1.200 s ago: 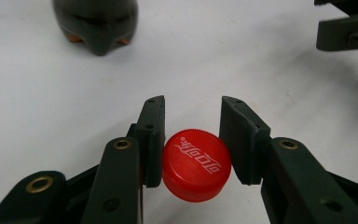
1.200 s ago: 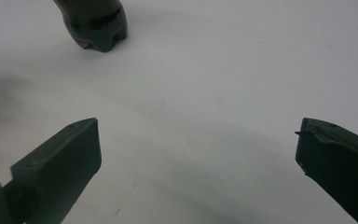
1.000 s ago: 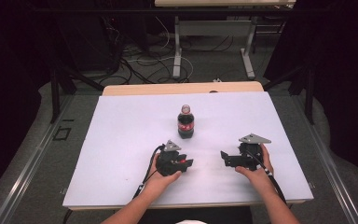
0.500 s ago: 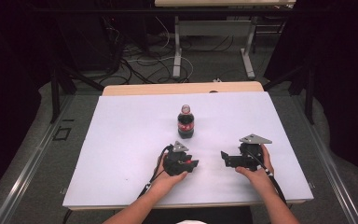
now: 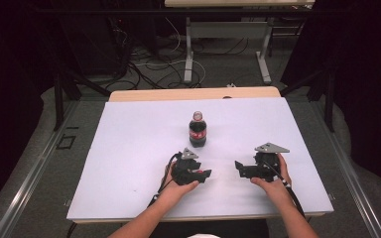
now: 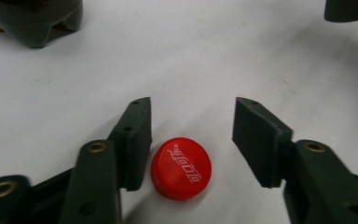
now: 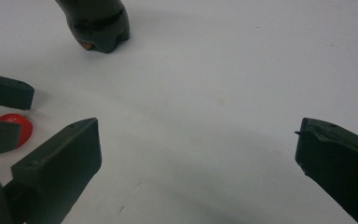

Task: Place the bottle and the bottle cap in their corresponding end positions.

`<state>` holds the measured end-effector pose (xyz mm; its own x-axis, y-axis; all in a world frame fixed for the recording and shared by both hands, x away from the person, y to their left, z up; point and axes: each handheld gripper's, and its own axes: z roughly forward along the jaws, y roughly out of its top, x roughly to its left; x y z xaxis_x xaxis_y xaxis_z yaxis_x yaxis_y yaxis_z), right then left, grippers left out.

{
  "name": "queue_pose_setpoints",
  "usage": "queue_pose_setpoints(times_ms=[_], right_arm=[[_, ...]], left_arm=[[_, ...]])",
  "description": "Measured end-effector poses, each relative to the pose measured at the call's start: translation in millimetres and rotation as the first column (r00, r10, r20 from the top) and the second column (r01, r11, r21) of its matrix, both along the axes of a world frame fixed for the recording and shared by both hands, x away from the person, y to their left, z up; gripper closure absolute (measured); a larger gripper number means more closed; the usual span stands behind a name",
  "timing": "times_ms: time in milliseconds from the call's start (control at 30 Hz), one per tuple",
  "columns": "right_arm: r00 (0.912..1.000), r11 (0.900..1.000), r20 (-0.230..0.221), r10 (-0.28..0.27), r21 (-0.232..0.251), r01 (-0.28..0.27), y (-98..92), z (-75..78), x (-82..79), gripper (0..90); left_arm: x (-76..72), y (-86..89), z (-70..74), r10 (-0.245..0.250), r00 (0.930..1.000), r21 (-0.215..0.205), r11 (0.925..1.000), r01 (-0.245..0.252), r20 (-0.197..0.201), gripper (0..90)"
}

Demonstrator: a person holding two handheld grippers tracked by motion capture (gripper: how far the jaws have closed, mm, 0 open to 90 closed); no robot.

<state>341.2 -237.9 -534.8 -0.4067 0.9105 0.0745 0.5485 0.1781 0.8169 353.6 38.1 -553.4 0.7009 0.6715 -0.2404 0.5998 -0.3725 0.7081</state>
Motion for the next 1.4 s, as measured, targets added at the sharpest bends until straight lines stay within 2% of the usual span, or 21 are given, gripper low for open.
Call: queue_pose_setpoints(times_ms=[67, 100, 167, 300, 367, 400, 467, 567, 633, 667, 700, 767, 833, 900, 1033, 1067, 1167, 1333, 1400], right_arm=[[1.0000, 1.000, -0.002, 0.001, 0.002, -0.001, -0.3, 0.0, -0.1, 0.2], [1.0000, 1.000, -0.002, 0.000, 0.003, 0.000, -0.4, 0.0, -0.1, 0.2], [1.0000, 1.000, -0.002, -0.001, 0.002, 0.001, -0.6, -0.1, 0.1, 0.1], [1.0000, 1.000, -0.005, -0.006, 0.007, 0.006, -1.0, 0.0, 0.0, 0.2], [1.0000, 1.000, -0.003, -0.008, 0.009, 0.008, -1.9, -0.1, 0.3, 0.2], [1.0000, 1.000, 0.001, -0.007, 0.006, 0.007, -2.6, -0.2, 0.7, 0.1], [0.9999, 1.000, -0.004, -0.011, 0.009, 0.011, -2.8, 0.2, 0.5, 0.1], [0.9999, 1.000, -0.001, -0.012, 0.008, 0.012, -3.9, 0.2, 0.8, 0.2], [0.9999, 1.000, -0.003, -0.015, 0.011, 0.015, -3.8, 0.3, 0.6, 0.2], [0.9999, 1.000, -0.001, -0.016, 0.009, 0.016, -4.1, 0.2, 0.8, 0.2], [0.9998, 1.000, -0.005, -0.019, 0.009, 0.019, -4.2, 0.7, 0.5, 0.2], [0.9998, 1.000, -0.002, -0.017, 0.012, 0.017, -4.7, 0.6, 0.5, 0.1], [0.9998, 1.000, 0.002, -0.020, 0.006, 0.020, -6.1, 0.9, 0.7, 0.2], [0.9997, 1.000, -0.001, -0.023, 0.017, 0.023, -6.4, 0.9, 0.8, 0.2], [0.9998, 1.000, 0.000, -0.021, 0.012, 0.021, -6.8, 0.4, 1.2, 0.1], [0.9998, 1.000, 0.002, -0.019, 0.007, 0.019, -7.0, 0.0, 1.5, 0.2], [0.9998, 1.000, 0.002, -0.020, 0.002, 0.020, -7.1, -0.4, 1.6, 0.2], [0.9995, 1.000, -0.001, -0.030, 0.008, 0.030, -8.6, -1.4, 2.4, 0.2], [0.9995, 1.000, -0.003, -0.030, 0.007, 0.030, -9.4, -2.2, 2.9, 0.2]], left_arm=[[0.1, 2.6, 5.5, 0.017, 0.9998, -0.021, 0.9996, -0.017, -0.008, 38.3], [0.8, 4.3, 8.5, 0.019, 0.9998, -0.030, 0.9994, -0.019, 0.003, 36.0], [1.3, 8.0, 16.6, 0.021, 0.9998, -0.029, 0.9994, -0.021, 0.003, 32.1], [1.6, 21.7, 37.3, 0.005, 0.9978, -0.032, 0.9995, -0.003, 0.067, 28.2], [1.0, 30.6, 47.6, 0.006, 0.9943, -0.044, 0.9990, -0.001, 0.106, 27.5], [0.8, 36.0, 52.4, 0.012, 0.9903, -0.051, 0.9987, -0.005, 0.139, 27.2], [0.1, 47.2, 61.6, 0.034, 0.9881, -0.080, 0.9966, -0.022, 0.150, 26.7], [0.8, 67.1, 72.5, 0.077, 0.9855, -0.102, 0.9929, -0.062, 0.151, 26.6], [1.0, 80.1, 76.1, 0.130, 0.9783, -0.115, 0.9870, -0.112, 0.161, 25.3], [2.1, 87.4, 77.1, 0.142, 0.9753, -0.105, 0.9865, -0.125, 0.169, 22.9], [2.9, 94.3, 77.4, 0.156, 0.9747, -0.107, 0.9844, -0.140, 0.160, 20.0], [3.4, 106.6, 75.9, 0.204, 0.9692, -0.124, 0.9744, -0.187, 0.138, 15.2], [3.8, 118.9, 73.3, 0.222, 0.9626, -0.078, 0.9742, -0.212, 0.156, 12.3], [3.5, 130.0, 70.3, 0.227, 0.9615, -0.077, 0.9730, -0.218, 0.155, 0.8], [1.8, 149.8, 64.0, 0.269, 0.9535, -0.119, 0.9598, -0.254, 0.136, 0.4], [1.5, 154.2, 62.4, 0.273, 0.9534, -0.125, 0.9581, -0.257, 0.128, 0.4], [0.4, 165.5, 57.0, 0.295, 0.9466, -0.134, 0.9513, -0.277, 0.131, 0.4], [0.2, 181.5, 47.1, 0.341, 0.9307, -0.146, 0.9354, -0.322, 0.133, 0.5], [0.1, 187.0, 42.7, 0.364, 0.9224, -0.154, 0.9261, -0.344, 0.128, 0.5]])
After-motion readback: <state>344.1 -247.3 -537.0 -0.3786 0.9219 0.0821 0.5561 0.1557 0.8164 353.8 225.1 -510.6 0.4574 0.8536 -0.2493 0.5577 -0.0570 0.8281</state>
